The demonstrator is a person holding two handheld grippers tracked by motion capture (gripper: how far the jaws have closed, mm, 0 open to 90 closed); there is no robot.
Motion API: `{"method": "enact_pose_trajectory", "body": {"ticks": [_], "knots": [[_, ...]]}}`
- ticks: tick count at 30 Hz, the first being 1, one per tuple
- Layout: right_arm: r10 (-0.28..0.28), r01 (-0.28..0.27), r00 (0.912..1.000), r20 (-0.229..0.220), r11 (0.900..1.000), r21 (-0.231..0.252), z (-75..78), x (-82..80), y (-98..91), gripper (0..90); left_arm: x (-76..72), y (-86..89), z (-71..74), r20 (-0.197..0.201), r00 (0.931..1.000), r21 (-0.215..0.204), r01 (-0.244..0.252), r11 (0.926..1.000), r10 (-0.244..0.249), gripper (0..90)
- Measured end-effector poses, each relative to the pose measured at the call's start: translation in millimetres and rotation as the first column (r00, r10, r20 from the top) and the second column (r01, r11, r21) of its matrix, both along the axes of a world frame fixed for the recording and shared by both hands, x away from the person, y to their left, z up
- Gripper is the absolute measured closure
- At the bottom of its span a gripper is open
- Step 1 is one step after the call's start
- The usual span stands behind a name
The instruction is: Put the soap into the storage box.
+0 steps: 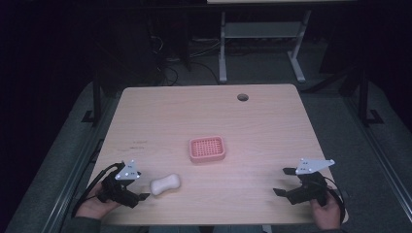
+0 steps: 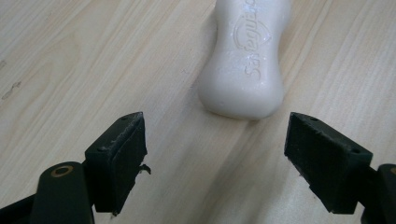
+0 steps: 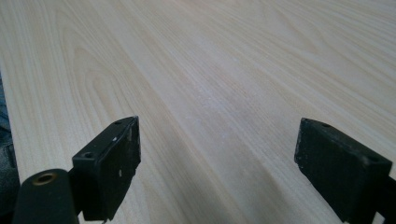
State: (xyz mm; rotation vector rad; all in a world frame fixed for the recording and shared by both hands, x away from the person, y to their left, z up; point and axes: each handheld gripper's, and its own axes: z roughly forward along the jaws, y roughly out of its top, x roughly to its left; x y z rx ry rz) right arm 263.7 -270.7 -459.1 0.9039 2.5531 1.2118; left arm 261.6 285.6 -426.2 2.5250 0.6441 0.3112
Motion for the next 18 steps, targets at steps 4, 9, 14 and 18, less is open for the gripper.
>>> {"method": "enact_pose_trajectory", "body": {"ticks": [4,9,14,18], "knots": [[-0.001,0.001,1.0000,-0.002,1.0000,-0.001,0.1,0.0,-0.1,14.1,1.2,-1.3,0.6,0.001,1.0000,0.000,0.008,1.0000,-0.008,20.3],[0.002,-0.002,1.0000,-0.004,1.0000,0.002,0.1,0.0,0.2,14.1,2.1,-6.0,2.4,0.006,0.9997,-0.005,0.023,0.9997,-0.023,20.3],[0.003,-0.003,1.0000,-0.006,1.0000,0.001,0.0,0.0,0.6,14.2,4.1,-10.5,2.4,0.002,0.9994,-0.003,0.035,0.9994,-0.035,20.2],[0.002,-0.002,1.0000,-0.006,1.0000,0.002,-0.1,0.0,0.4,14.2,5.7,-13.0,2.3,0.001,0.9992,0.003,0.041,0.9992,-0.041,20.0]]}}
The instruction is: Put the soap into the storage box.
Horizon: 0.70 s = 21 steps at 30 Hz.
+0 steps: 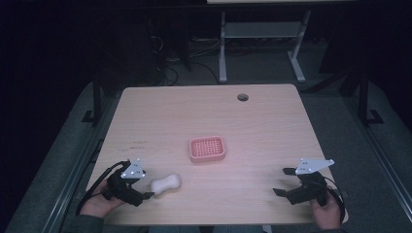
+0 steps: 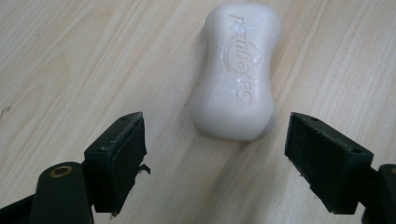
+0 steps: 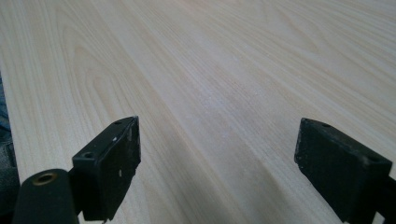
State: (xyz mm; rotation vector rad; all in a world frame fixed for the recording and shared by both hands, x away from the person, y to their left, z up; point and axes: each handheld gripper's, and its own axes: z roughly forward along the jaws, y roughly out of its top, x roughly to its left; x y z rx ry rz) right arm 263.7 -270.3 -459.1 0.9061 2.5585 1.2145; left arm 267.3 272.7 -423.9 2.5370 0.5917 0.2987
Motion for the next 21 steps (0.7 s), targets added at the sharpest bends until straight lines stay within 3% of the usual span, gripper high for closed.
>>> {"method": "enact_pose_trajectory", "body": {"ticks": [21], "knots": [[0.011,-0.011,0.9999,-0.004,0.9999,-0.004,-0.1,0.6,2.3,14.2,5.9,-18.0,-5.0,-0.018,0.9986,0.015,0.051,0.9986,-0.051,20.6]]}}
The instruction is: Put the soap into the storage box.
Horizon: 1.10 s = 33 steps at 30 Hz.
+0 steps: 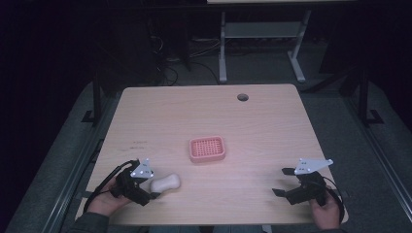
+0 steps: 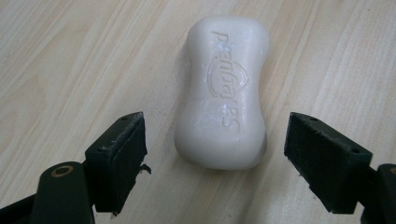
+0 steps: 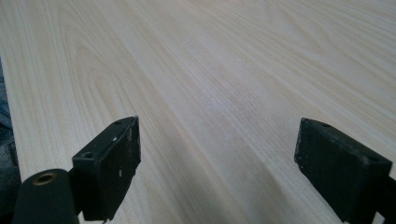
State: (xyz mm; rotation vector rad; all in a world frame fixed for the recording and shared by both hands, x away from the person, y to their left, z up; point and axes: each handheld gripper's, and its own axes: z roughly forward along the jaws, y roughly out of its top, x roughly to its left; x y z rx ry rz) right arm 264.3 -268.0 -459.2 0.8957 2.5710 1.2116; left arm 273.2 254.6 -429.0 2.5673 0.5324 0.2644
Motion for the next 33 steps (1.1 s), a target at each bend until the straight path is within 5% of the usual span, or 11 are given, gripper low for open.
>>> {"method": "enact_pose_trajectory", "body": {"ticks": [33], "knots": [[0.002,-0.002,1.0000,-0.001,1.0000,0.000,-0.2,0.8,0.5,14.2,16.4,-21.5,-8.7,-0.037,0.9983,0.005,0.046,0.9989,-0.046,25.6]]}}
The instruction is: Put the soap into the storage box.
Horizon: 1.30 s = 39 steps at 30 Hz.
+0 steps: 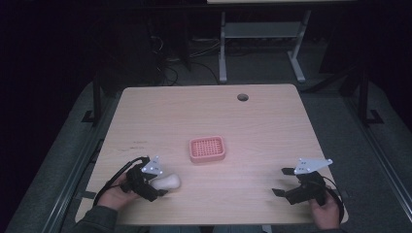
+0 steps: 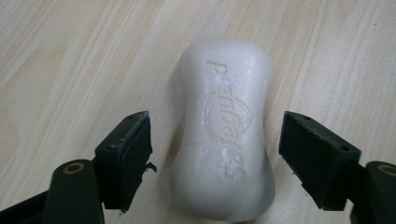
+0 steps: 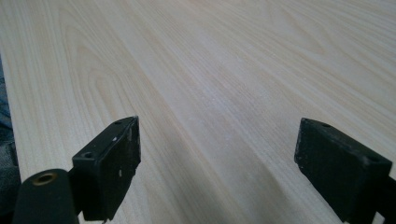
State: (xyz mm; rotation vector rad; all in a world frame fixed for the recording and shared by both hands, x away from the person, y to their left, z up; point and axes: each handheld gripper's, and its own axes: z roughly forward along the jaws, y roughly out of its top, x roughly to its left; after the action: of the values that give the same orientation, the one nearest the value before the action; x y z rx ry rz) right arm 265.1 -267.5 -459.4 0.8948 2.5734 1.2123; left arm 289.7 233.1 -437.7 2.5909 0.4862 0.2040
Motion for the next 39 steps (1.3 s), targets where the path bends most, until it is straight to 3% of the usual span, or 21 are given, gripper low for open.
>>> {"method": "enact_pose_trajectory", "body": {"ticks": [6,16,28,39], "knots": [[0.000,0.000,1.0000,-0.001,1.0000,0.000,0.0,0.0,0.3,14.2,3.3,-4.2,-2.3,-0.011,0.9999,0.013,0.005,0.9999,-0.005,26.4],[0.005,-0.005,1.0000,0.003,1.0000,0.001,0.1,0.1,0.4,14.1,6.1,-7.3,-2.8,-0.034,0.9991,0.012,0.025,0.9996,-0.025,38.6],[0.005,-0.005,1.0000,0.004,1.0000,0.002,0.6,-0.1,0.3,14.2,6.7,-10.2,-6.4,-0.048,0.9984,0.029,0.031,0.9991,-0.030,46.8],[0.004,-0.004,1.0000,0.001,1.0000,0.003,0.8,-0.1,1.5,14.2,6.7,-11.3,-6.3,-0.045,0.9983,0.041,0.040,0.9983,-0.038,48.0]]}}
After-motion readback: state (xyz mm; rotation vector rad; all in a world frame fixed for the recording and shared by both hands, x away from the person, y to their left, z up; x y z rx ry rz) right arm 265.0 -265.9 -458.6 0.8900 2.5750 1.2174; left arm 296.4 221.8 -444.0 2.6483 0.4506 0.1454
